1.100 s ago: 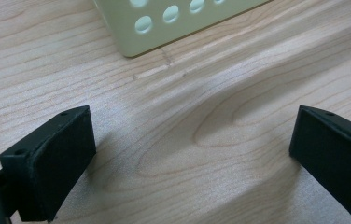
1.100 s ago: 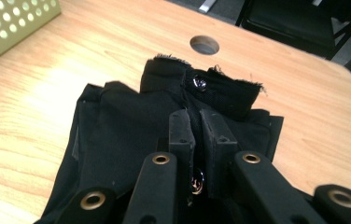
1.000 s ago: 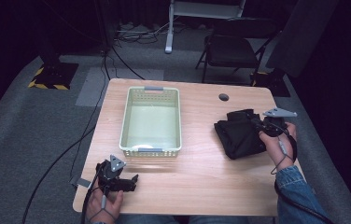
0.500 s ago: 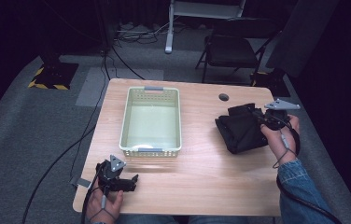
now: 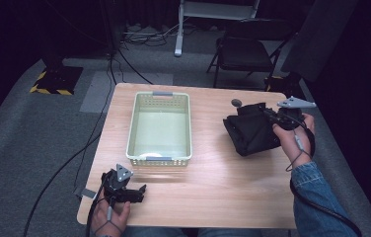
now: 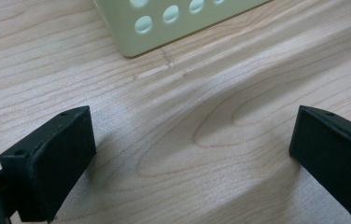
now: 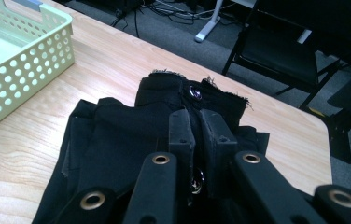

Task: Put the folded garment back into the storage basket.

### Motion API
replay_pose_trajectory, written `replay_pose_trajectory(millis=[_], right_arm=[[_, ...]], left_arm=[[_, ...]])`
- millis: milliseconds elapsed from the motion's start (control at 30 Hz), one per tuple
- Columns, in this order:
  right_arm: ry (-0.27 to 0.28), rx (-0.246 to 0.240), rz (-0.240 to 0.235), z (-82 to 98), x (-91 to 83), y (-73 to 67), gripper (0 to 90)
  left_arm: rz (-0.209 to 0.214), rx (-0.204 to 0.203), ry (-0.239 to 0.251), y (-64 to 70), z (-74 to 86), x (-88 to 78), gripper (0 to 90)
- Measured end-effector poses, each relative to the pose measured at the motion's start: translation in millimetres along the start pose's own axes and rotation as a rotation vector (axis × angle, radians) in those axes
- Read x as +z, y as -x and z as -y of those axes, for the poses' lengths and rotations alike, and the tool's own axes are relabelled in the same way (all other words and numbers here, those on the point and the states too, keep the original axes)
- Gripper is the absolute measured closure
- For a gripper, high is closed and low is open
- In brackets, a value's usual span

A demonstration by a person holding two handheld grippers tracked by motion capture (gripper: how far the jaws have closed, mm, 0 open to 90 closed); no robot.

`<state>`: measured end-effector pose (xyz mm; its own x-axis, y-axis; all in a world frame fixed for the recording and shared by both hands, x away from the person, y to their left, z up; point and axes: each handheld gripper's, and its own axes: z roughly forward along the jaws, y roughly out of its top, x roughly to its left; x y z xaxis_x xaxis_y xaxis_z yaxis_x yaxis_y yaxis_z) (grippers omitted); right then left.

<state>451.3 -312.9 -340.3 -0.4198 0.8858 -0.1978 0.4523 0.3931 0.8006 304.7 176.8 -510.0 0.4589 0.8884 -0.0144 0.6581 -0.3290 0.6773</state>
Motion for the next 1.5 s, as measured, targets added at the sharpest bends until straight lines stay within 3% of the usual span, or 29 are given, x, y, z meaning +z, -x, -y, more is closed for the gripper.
replay_pose_trajectory(millis=[867,1500], right_arm=[[0.051,-0.024,-0.028,-40.0,-4.3,-11.6,83.6],[0.083,-0.070,-0.064,-63.9,-3.3,-33.3,83.6]], left_arm=[[0.001,-0.004,0.000,-0.2,0.1,0.1,0.3],[-0.004,-0.011,0.002,-0.2,0.4,0.0,0.4]])
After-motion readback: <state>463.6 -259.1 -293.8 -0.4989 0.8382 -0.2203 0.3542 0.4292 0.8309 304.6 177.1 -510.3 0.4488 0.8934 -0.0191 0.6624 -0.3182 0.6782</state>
